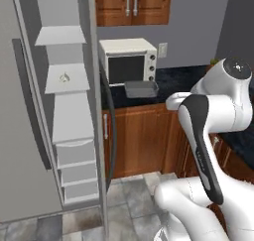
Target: Take the garlic and lime out of the freezer and place them in the tupperware container on the counter. Then put the tupperware containing the vegetables back in the freezer.
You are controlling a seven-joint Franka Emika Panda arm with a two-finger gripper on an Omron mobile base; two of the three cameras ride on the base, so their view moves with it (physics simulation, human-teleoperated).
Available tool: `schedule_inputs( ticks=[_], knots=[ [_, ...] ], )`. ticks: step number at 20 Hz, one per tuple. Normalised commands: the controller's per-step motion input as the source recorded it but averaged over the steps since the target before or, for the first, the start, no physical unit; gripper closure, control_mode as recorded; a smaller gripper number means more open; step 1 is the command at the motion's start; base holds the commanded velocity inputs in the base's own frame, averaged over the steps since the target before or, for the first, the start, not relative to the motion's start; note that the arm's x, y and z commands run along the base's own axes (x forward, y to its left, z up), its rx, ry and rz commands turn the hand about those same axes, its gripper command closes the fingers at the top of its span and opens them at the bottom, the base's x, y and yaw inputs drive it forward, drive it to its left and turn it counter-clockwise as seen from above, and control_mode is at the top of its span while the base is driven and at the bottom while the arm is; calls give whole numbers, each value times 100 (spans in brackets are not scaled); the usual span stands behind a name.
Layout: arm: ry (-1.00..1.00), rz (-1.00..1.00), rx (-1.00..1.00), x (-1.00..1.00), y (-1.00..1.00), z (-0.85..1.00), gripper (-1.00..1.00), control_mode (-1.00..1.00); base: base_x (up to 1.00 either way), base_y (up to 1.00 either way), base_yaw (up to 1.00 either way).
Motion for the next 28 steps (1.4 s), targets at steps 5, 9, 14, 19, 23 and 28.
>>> schedule_inputs(
  ticks=[5, 9, 14, 19, 23, 28],
  knots=[
    [0, 0, 0, 0, 0, 0, 100, 100, 88, -50, 0],
    [0, 0, 0, 0, 0, 0, 100, 100, 87, -5, 1],
    [0, 0, 0, 0, 0, 0, 100, 100, 74, -1, 0],
    [0, 0, 0, 0, 0, 0, 100, 100, 55, -10, 0],
    [0, 0, 0, 0, 0, 0, 100, 100, 33, -10, 0],
    [1, 2, 0, 5, 0, 0, 100, -100, 9, -6, 0]
  ],
)
